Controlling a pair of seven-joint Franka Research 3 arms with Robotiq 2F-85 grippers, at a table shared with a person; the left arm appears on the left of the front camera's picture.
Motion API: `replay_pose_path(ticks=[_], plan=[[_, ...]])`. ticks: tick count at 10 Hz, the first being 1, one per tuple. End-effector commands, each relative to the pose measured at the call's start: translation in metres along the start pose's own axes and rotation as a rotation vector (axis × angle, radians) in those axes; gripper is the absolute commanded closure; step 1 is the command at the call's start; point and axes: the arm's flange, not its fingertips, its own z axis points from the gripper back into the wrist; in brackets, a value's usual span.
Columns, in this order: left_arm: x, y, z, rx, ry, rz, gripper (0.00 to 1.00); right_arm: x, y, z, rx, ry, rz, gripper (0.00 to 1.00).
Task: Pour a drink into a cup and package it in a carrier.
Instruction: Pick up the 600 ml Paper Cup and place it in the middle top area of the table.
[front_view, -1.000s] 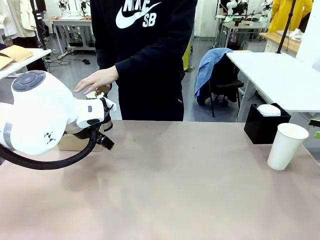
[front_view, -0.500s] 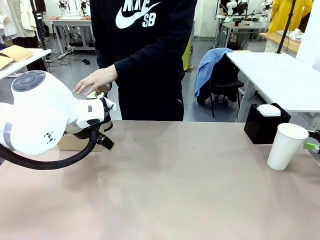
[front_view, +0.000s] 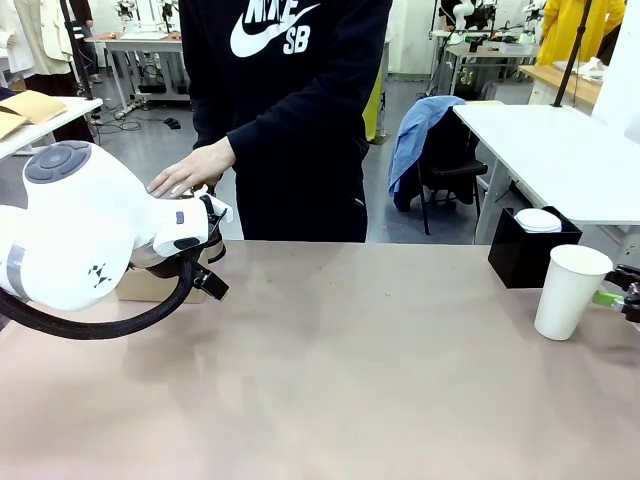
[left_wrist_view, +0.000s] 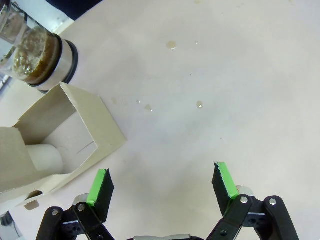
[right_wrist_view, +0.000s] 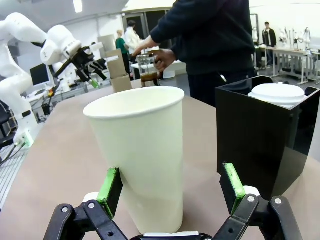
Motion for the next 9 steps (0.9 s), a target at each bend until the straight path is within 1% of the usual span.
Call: replay_pose_path(ticks=[1, 5, 9], plan=[[0.0, 0.0, 0.0, -0.001, 0.0, 0.001, 0.0, 0.001, 0.001, -0.01, 0.008, 0.025, 0.009, 0.0], [0.0, 0.0, 0.0, -0.001, 0.0, 0.001, 0.0, -0.001, 0.013, -0.021, 0.064, 0.058, -0.009, 0.0], [0.0, 0.0, 0.0, -0.001, 0.0, 0.001, 0.0, -0.009, 0.024, -0.04, 0.11, 0.061, -0.025, 0.0]])
